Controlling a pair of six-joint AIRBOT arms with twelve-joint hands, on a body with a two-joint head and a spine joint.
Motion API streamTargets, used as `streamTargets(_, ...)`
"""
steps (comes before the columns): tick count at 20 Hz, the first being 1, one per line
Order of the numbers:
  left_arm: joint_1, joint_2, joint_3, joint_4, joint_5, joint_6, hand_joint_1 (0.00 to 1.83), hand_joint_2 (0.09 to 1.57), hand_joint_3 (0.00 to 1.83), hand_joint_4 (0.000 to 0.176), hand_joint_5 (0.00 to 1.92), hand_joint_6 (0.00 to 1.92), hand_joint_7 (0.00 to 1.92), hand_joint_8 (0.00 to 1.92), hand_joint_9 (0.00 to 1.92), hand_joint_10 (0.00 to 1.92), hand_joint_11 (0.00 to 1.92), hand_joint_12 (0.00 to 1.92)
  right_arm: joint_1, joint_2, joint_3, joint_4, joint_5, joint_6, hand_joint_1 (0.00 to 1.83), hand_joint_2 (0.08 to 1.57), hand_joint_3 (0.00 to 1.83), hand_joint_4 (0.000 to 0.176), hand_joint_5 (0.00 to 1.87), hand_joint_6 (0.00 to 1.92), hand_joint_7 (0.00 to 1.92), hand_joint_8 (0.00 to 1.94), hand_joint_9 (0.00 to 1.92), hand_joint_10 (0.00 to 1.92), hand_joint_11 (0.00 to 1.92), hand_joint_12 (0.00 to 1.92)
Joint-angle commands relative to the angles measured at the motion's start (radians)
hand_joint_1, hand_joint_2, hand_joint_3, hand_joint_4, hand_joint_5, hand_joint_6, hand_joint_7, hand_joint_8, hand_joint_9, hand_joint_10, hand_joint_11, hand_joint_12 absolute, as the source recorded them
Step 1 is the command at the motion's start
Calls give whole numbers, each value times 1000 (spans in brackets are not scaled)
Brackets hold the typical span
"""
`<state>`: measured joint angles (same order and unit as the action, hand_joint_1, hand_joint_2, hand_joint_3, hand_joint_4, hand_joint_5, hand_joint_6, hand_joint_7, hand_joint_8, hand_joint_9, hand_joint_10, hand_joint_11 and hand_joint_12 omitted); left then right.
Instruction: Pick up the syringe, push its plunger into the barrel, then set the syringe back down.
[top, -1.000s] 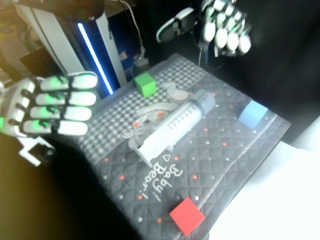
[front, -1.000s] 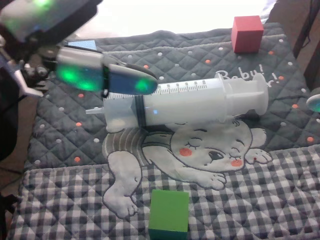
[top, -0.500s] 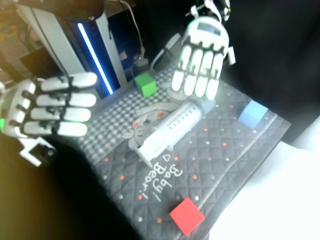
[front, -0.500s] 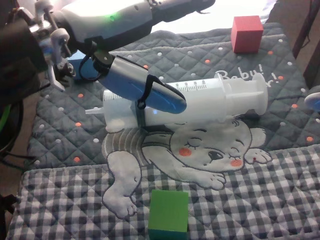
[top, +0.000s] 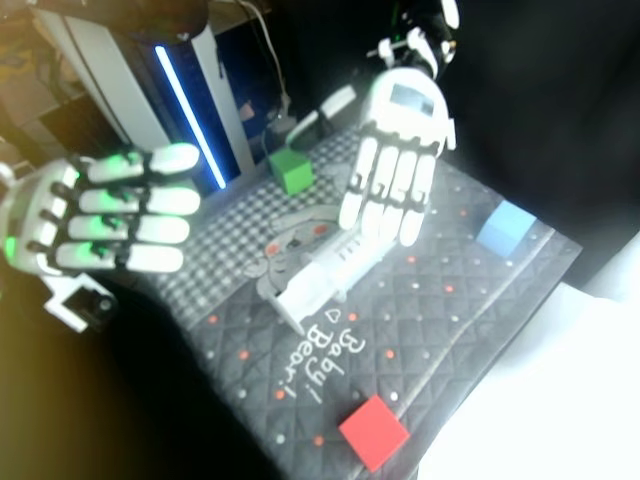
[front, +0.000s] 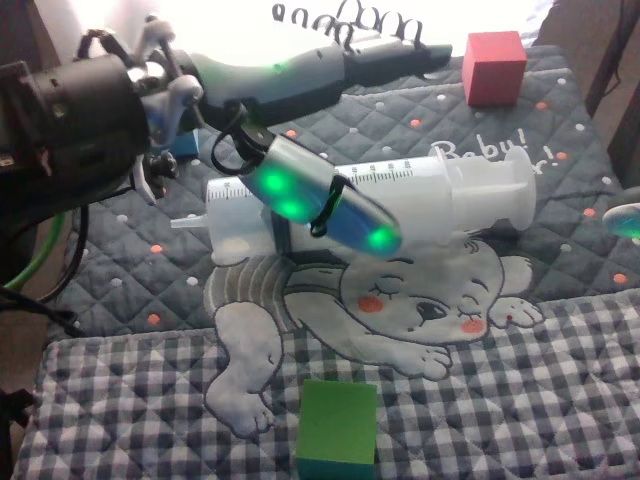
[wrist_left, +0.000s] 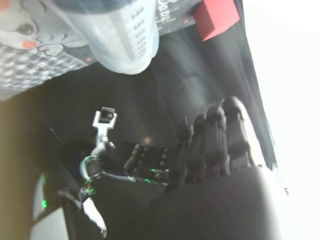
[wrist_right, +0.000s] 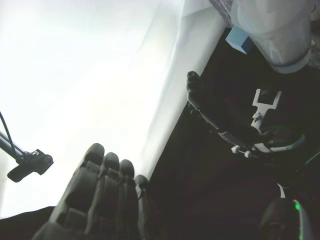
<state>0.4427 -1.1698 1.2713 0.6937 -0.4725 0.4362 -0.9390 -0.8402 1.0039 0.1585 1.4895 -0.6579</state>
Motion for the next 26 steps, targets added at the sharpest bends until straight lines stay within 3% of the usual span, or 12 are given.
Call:
streamTargets(1, -13, -5, 4, -25, -75, -6, 477, 693, 5, 0, 42, 2, 90, 0, 94, 0, 0, 277, 10, 4, 5, 11, 119, 3, 611, 660, 0, 43, 24, 9, 109, 11, 107, 14, 84, 109)
streamTargets(2, -11, -10, 7, -23, -67, -6, 458, 696, 2, 0, 45, 1, 85, 0, 94, 0, 0, 319, 10, 4, 5, 11, 119, 3, 629, 682, 5, 32, 30, 10, 101, 6, 99, 8, 79, 105)
streamTargets(4, -2, -22, 18, -13, -46, -6, 464, 731, 0, 0, 53, 0, 86, 1, 101, 1, 0, 373, 11, 0, 5, 11, 119, 3, 634, 651, 0, 69, 37, 8, 113, 7, 112, 10, 71, 94)
streamTargets(7, 9, -42, 39, -5, -9, -6, 505, 733, 0, 0, 38, 0, 75, 0, 94, 0, 0, 277, 11, -2, 5, 10, 119, 3, 591, 652, 0, 69, 33, 2, 128, 8, 131, 12, 74, 89)
streamTargets(9, 11, -55, 50, 10, 16, -6, 514, 724, 0, 0, 44, 3, 78, 2, 94, 1, 0, 223, 11, -3, 5, 10, 119, 3, 619, 686, 8, 26, 14, 1, 61, 0, 62, 0, 43, 74)
streamTargets(11, 16, -72, 64, 19, 40, -6, 496, 730, 0, 0, 49, 3, 81, 2, 102, 3, 0, 240, 12, -5, 5, 10, 119, 3, 633, 671, 0, 50, 4, 0, 53, 0, 42, 0, 17, 62)
streamTargets(15, 20, -99, 88, 35, 78, -7, 531, 723, 0, 0, 19, 1, 50, 2, 65, 3, 0, 143, 12, -6, 5, 9, 119, 3, 593, 686, 5, 44, 20, 6, 88, 11, 74, 13, 41, 72)
streamTargets(16, 22, -103, 91, 41, 89, -7, 528, 709, 0, 0, 30, 6, 66, 9, 85, 11, 26, 137, 13, -6, 5, 9, 119, 3, 608, 664, 0, 60, 8, 1, 73, 1, 67, 6, 32, 68)
streamTargets(19, 26, -115, 99, 62, 120, -7, 529, 703, 0, 0, 70, 1, 100, 1, 104, 3, 17, 172, 13, -9, 5, 9, 119, 3, 626, 687, 5, 27, 0, 0, 51, 7, 71, 8, 54, 77)
streamTargets(24, 37, -135, 112, 82, 155, -7, 508, 694, 0, 0, 84, 0, 127, 1, 138, 2, 0, 320, 14, -12, 5, 8, 119, 3, 666, 683, 2, 27, 3, 1, 55, 11, 68, 11, 54, 74)
streamTargets(25, 42, -142, 120, 84, 163, -7, 521, 698, 1, 0, 70, 1, 107, 2, 115, 3, 0, 263, 14, -12, 5, 8, 119, 3, 660, 666, 0, 42, 0, 0, 40, 3, 50, 2, 42, 69)
streamTargets(26, 44, -146, 123, 86, 168, -7, 534, 692, 0, 0, 77, 3, 116, 4, 124, 5, 0, 267, 14, -12, 5, 8, 119, 3, 628, 691, 6, 14, 0, 0, 50, 6, 59, 5, 57, 76)
